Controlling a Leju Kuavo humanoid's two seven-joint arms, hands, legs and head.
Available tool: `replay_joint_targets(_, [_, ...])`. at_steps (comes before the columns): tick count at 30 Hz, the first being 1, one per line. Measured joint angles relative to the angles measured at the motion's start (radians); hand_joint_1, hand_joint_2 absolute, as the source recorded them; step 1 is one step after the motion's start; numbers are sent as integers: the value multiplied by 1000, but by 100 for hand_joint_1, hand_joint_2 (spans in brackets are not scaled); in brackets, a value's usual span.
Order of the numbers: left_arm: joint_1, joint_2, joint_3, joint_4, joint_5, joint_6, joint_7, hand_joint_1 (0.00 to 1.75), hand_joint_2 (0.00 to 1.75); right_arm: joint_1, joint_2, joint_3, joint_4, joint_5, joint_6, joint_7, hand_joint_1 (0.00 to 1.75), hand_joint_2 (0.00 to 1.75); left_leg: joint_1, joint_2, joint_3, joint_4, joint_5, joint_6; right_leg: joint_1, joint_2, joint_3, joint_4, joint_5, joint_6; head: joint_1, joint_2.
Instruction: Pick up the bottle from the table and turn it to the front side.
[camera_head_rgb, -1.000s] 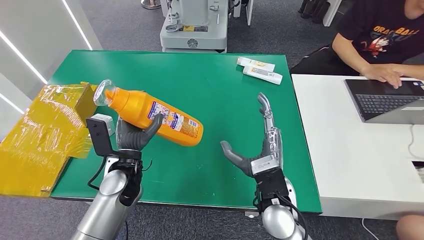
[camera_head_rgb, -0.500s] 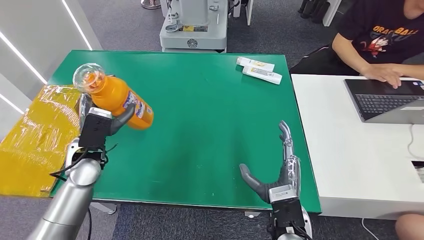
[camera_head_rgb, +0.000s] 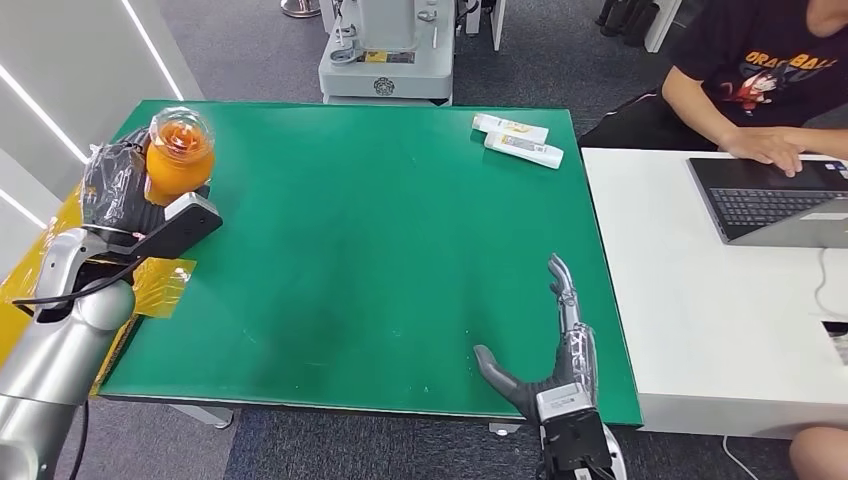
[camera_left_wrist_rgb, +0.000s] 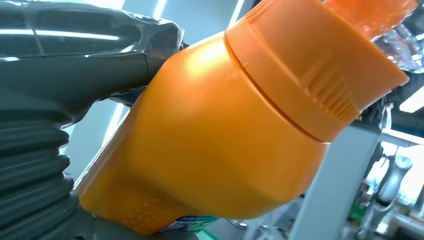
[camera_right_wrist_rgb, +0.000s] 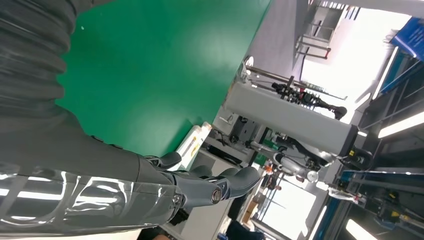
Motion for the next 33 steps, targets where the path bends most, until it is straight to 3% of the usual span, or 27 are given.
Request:
replay_joint_targets(6, [-31, 91, -71, 48, -181, -14, 1, 175, 175, 5, 0, 0, 0, -11, 21, -8, 0, 175, 0, 1, 0, 0, -1, -1, 0, 1, -1, 0, 0, 0, 0, 0])
replay_joint_targets(14, [-50, 144, -157, 76, -312, -50, -23, 175, 175, 17, 1, -1, -6, -13, 39, -11, 0, 175, 0, 1, 0, 0, -1, -1, 0, 1, -1, 0, 0, -1, 0, 0])
replay_joint_targets(25, [-38, 149, -215, 110, -365, -90, -80, 175, 175, 41, 8, -9, -32, 3, 73, -10, 0, 175, 0, 1, 0, 0, -1, -2, 0, 1, -1, 0, -1, -1, 0, 0])
replay_joint_targets(33, [-70, 96, -240, 222, -444, -144, -51, 175, 175, 59, 16, -21, -61, 27, 81, 4, 0, 175, 0, 0, 0, 0, -1, -2, 0, 0, -1, 0, -1, -1, 0, 0])
